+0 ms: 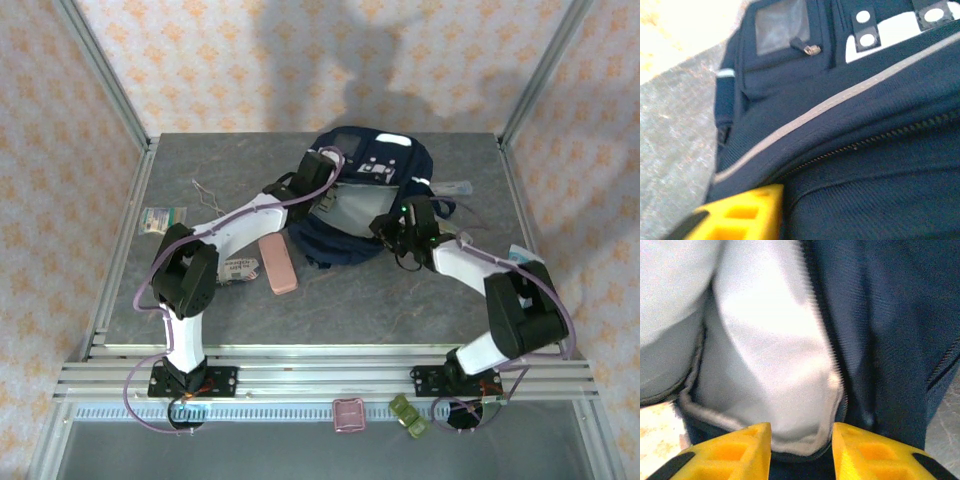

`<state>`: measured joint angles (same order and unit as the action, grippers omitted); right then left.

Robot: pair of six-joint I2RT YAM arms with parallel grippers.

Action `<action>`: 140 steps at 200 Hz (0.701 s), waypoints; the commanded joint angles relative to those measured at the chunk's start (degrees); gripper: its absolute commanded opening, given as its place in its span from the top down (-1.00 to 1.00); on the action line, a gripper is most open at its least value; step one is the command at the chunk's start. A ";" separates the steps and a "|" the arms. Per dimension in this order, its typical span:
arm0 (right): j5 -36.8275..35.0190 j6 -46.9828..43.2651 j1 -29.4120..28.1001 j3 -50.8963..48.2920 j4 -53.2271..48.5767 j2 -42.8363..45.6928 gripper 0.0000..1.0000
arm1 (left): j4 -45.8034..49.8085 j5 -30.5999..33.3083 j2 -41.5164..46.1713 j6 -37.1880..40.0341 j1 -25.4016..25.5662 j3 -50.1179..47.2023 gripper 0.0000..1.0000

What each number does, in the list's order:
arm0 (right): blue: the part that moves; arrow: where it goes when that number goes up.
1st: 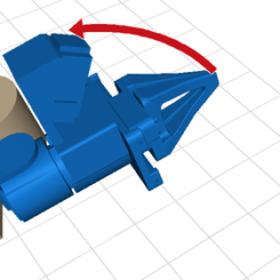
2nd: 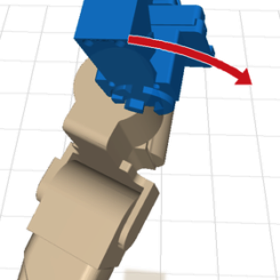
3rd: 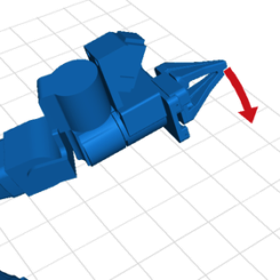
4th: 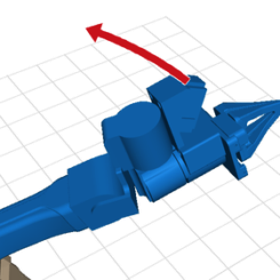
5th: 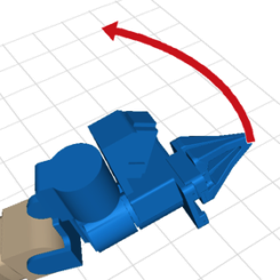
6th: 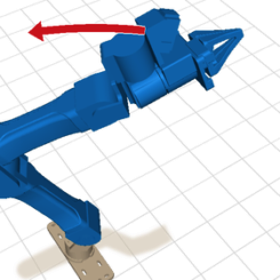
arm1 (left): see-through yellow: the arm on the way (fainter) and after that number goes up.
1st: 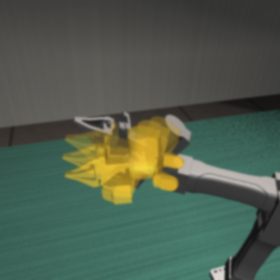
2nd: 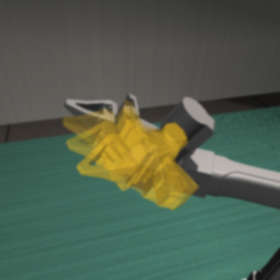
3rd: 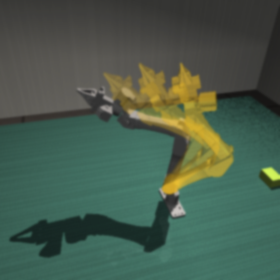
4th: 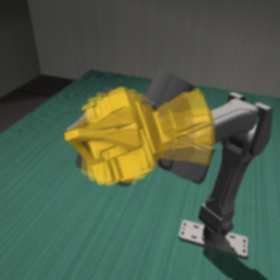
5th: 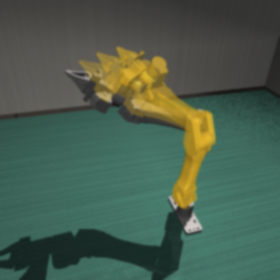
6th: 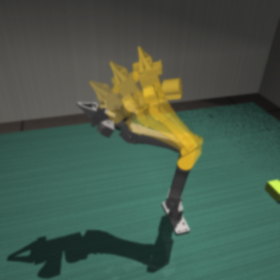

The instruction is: Pack books, pencil case, and school supplies into a backpack

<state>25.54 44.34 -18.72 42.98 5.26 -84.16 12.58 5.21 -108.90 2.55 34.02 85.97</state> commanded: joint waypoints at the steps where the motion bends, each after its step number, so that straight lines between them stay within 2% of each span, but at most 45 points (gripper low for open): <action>1: 0.35 -4.96 -0.24 0.72 -3.35 6.35 0.20 | -2.56 1.59 4.60 -6.65 0.68 -4.13 -0.07; 31: -2.05 -9.85 -1.08 -2.91 -7.70 15.46 -0.05 | -2.04 2.49 13.20 -17.14 1.31 -14.28 -0.28; 57: -2.57 -11.89 -1.62 -6.76 -8.17 21.93 -0.26 | 0.70 6.65 20.39 -28.81 0.93 -23.48 -0.63; 68: -3.05 -12.28 -2.12 -7.63 -8.17 23.52 -0.35 | 2.24 5.60 22.12 -32.76 0.05 -25.94 -0.76; 96: -3.58 -12.95 -4.06 -7.91 -7.07 24.39 -0.44 | 4.85 3.11 23.56 -39.41 -3.05 -29.12 -0.91; 122: -3.32 -12.17 -5.30 -7.66 -5.26 24.39 -0.44 | 6.82 5.07 22.55 -40.92 -5.16 -30.20 -0.93; 140: -3.28 -11.91 -5.63 -7.52 -4.91 24.27 -0.43 | 7.28 3.16 20.08 -41.03 -7.00 -30.12 -0.93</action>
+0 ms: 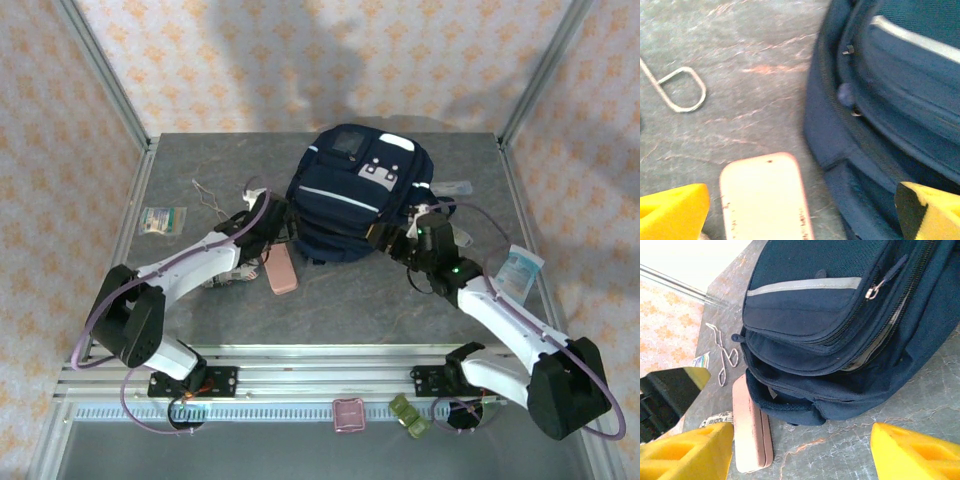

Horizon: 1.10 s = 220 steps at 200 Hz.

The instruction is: Pack books, pencil case, and school supplies into a backpack

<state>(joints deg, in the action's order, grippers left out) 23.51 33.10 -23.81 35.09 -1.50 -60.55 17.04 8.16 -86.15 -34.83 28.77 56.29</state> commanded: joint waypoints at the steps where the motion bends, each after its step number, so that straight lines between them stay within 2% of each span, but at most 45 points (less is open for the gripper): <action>1: -1.22 -0.67 -0.53 0.35 1.89 0.64 -0.43 | 2.82 0.11 -2.82 -3.66 -1.82 -0.42 -0.93; 77: -1.24 1.33 -0.54 -1.82 3.76 0.79 -0.38 | 1.33 -2.01 -12.17 -4.89 -2.20 0.20 -0.92; 114: -0.64 1.57 -0.53 -2.04 3.88 0.02 -0.35 | 1.53 -1.69 -17.00 -3.70 -2.21 3.12 -0.85; 124: -0.44 1.70 -0.53 -2.12 3.96 0.16 -0.34 | 1.59 -1.36 -18.39 -3.20 -2.21 3.65 -0.79; 150: -0.34 1.62 -0.53 -2.33 3.52 0.57 -0.31 | 2.21 -2.08 -20.37 -2.35 -2.19 4.63 -0.49; 163: 0.24 1.40 -0.53 -2.55 3.61 0.57 -0.30 | 1.66 -3.46 -19.41 -2.00 -2.21 4.32 -0.28; 179: 1.82 0.93 -0.69 -2.98 4.39 0.28 -0.29 | 1.59 -4.49 -16.88 -2.26 -2.17 3.77 -0.11; 209: 6.02 -0.85 -2.53 -3.30 7.19 -0.97 -0.30 | 2.47 -5.89 -9.65 -3.26 -2.16 3.12 -0.01; 220: 7.39 -1.51 -4.14 -3.12 8.71 -1.87 -0.32 | 2.56 -6.88 -7.09 -3.62 -2.23 3.23 0.09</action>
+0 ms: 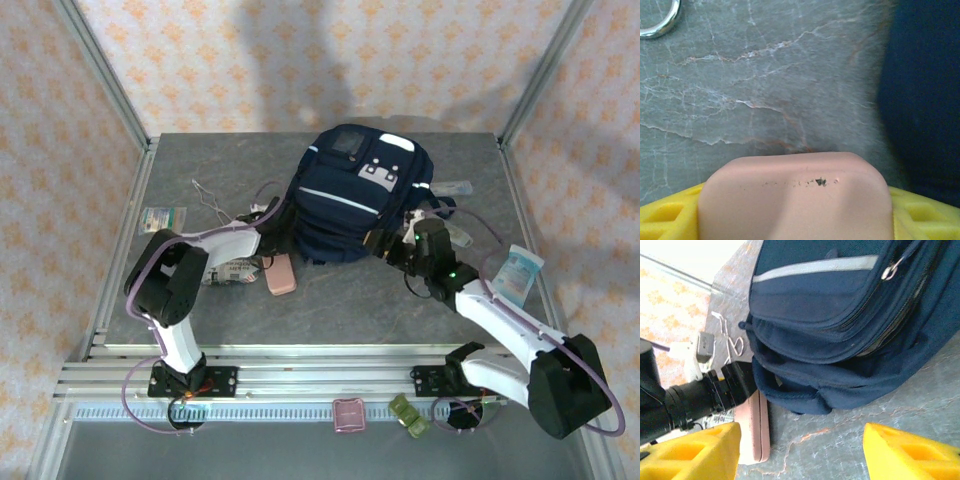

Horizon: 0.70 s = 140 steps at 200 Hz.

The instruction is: Pack books, pencil case, and school supplies into a backpack

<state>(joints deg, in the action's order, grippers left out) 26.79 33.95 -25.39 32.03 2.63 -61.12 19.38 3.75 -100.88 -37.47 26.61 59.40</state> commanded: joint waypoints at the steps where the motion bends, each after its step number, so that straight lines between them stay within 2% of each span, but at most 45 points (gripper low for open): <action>1: 4.26 -2.38 -2.69 -0.05 4.84 -1.42 -0.32 | 0.26 -2.58 7.85 -1.00 -0.07 0.11 0.09; 37: 7.71 -3.06 -9.67 0.29 14.11 -5.21 -0.35 | -1.27 -6.98 14.11 -4.98 0.49 1.77 0.16; 60: 7.80 -2.83 -13.61 1.13 18.90 -8.18 -0.35 | -2.58 -7.46 15.53 -7.86 2.57 3.53 0.17; 87: 8.41 -1.79 -15.66 2.16 22.63 -11.17 -0.36 | -3.43 -6.84 15.28 -10.27 5.80 6.21 0.17; 116: 7.25 -3.09 -17.32 5.37 21.02 -13.06 -0.35 | -4.74 -6.80 14.40 -11.76 8.22 7.95 0.18; 130: 7.07 -2.79 -17.35 6.01 20.88 -14.14 -0.30 | -5.51 -6.68 14.40 -12.44 8.95 8.52 0.18; 140: 6.87 -2.56 -17.41 6.20 20.88 -14.84 -0.19 | -5.75 -6.32 14.46 -12.68 9.41 8.79 0.18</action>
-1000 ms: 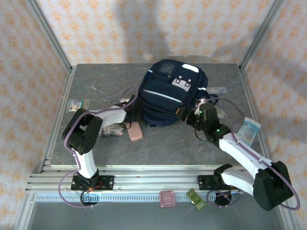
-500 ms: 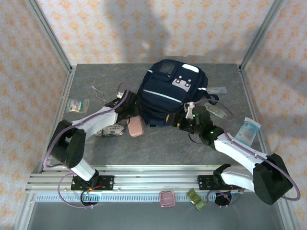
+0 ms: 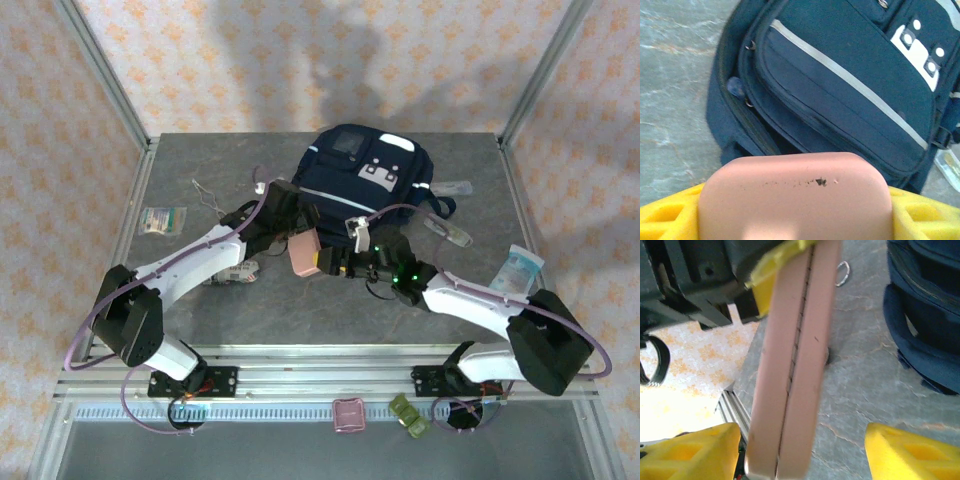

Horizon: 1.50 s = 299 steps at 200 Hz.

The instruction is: Pack books, pencil case, and school supplies into a backpack

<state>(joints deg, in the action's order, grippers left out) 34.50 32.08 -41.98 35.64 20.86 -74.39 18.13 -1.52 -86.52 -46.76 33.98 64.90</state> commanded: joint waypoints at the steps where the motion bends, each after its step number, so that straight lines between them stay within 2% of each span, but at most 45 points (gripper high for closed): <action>1: -0.80 -0.65 -0.82 2.64 2.67 -1.65 -0.18 | -4.46 -1.04 0.07 -3.41 2.10 3.34 0.18; 32: -0.87 -0.58 -1.24 2.76 3.41 -1.29 -0.21 | -4.85 0.02 0.12 -3.73 2.41 2.96 0.20; 47: -1.37 -0.75 -1.25 3.34 2.05 -1.59 0.12 | -5.66 -0.93 0.06 -4.12 2.41 2.86 0.16; 61: -1.68 -0.22 -1.27 3.34 1.52 -1.52 0.47 | -6.08 -1.11 0.10 -3.24 2.41 3.16 -0.06; 75: -3.23 0.44 -0.96 2.78 0.51 -0.37 0.53 | -6.39 -0.81 0.24 -0.72 2.28 3.64 -0.40; 95: -5.24 2.54 0.82 0.40 -0.34 3.57 0.55 | -7.72 -3.02 0.49 5.06 1.34 4.35 -0.56; 131: -8.01 5.44 9.52 -4.17 -6.89 16.12 0.61 | -8.43 -4.30 -1.38 22.51 -0.78 5.77 -0.55; 165: -9.95 5.21 18.86 -4.99 -16.00 25.27 0.61 | -1.87 -5.40 -10.85 36.64 -1.02 13.26 -0.56; 187: -11.54 5.33 23.77 -4.41 -20.88 27.17 0.62 | 0.83 -2.36 -17.00 44.36 -0.49 18.78 -0.61; 221: -10.84 8.35 30.56 -5.86 -22.25 28.93 0.62 | 3.84 -5.06 -25.02 55.43 0.27 27.14 -0.65; 259: -8.89 9.63 32.50 -6.79 -21.07 29.10 0.62 | 5.78 -4.97 -29.22 65.32 2.88 29.89 -0.66; 299: -7.90 10.01 32.58 -7.59 -19.60 28.07 0.63 | 3.22 -10.57 -26.42 67.72 4.24 24.87 -0.70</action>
<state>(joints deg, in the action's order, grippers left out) 25.56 41.47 -9.56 28.14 -2.39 -46.50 21.63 -8.43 -116.01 16.43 37.93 92.33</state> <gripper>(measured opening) 0.312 0.842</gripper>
